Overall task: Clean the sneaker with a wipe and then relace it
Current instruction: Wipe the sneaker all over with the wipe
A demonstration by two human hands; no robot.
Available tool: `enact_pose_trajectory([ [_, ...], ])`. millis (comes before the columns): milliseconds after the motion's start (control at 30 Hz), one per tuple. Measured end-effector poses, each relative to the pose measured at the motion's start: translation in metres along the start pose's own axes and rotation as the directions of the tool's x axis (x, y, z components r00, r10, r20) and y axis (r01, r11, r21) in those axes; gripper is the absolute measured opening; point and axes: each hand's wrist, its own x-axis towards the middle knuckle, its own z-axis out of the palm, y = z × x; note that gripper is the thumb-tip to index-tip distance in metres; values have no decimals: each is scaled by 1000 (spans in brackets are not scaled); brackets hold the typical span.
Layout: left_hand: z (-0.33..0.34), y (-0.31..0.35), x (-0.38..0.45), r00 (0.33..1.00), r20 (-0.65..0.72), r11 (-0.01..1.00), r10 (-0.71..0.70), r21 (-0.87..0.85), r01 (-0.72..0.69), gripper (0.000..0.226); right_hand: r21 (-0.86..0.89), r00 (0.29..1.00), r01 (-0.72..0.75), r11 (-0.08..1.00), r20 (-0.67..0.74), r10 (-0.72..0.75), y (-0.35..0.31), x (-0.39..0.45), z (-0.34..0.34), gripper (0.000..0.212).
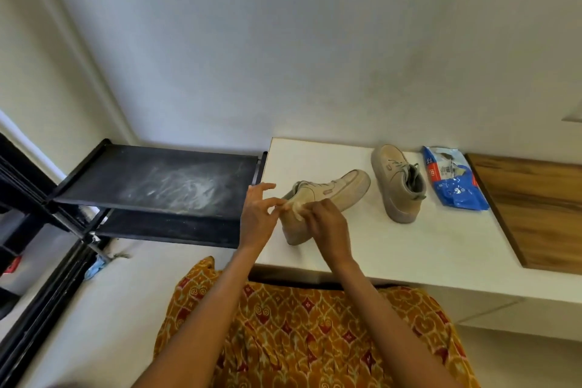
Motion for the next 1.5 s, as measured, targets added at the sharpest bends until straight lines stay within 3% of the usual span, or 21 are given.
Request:
enact_pose_trajectory([
  [167, -2, -1, 5, 1000, -5, 998, 7, 66, -6, 11, -116, 976, -197, 973, -114, 184, 49, 26, -33, 16],
  [333, 3, -4, 2, 998, -17, 998, -66, 10, 67, 13, -48, 974, -206, 977, -105, 200, 11, 13, -8, 18],
  [467, -1, -7, 1, 998, -6, 998, -56, 30, 56, 14, -76, 987, -79, 994, -146, 67, -13, -4, 10, 10],
  [567, 0, -6, 0, 999, -25, 999, -30, 16, 31, 13, -288, 981, 154, 945, -66, -180, 1, 7, -4, 9],
  [600, 0, -6, 1, 999, -28, 1000, -28, 7, 28, 13, -347, 979, 170, 922, -44, -197, 7, 15, -10, 9],
  [767, 1, -5, 3, 1000, -27, 998, -5, 70, 7, 12, -352, 984, -155, 923, -132, 115, 25, 53, -32, 10],
  [833, 2, -4, 2, 999, -38, 998, 2, 71, 1, 12, -370, 992, -98, 924, -105, 63, 19, 52, -26, 7],
  [900, 3, -4, 2, 998, -59, 996, 26, 83, -21, 12, -373, 992, 64, 925, -74, -99, 2, 39, -14, 5],
  [967, 2, -5, 2, 996, -69, 992, 47, 117, -39, 13, -321, 961, 254, 913, -22, -275, -11, 24, -3, 12],
  [1033, 1, -5, 1, 995, -68, 988, 70, 141, -60, 13, -261, 934, 352, 899, 30, -357, -10, 19, -2, 19],
  [1100, 1, -4, 0, 994, -61, 987, 86, 141, -77, 12, -210, 944, 329, 921, 37, -329, 6, 25, -8, 14],
  [1233, 4, -4, 2, 994, -55, 987, 91, 135, -83, 10, -174, 1000, -4, 985, -2, 3, 45, 58, -33, 20],
  [1267, 5, -4, 3, 994, -52, 987, 94, 133, -86, 10, -181, 1000, -23, 983, 13, 25, 49, 64, -35, 18],
  [1367, 8, 1, 6, 994, -66, 990, 85, 116, -77, 10, -129, 992, 120, 984, 42, -115, 36, 55, -24, 10],
  [1500, 8, -1, 7, 993, -69, 988, 91, 131, -82, 10, -75, 953, 301, 951, 65, -296, 14, 22, -11, 16],
])
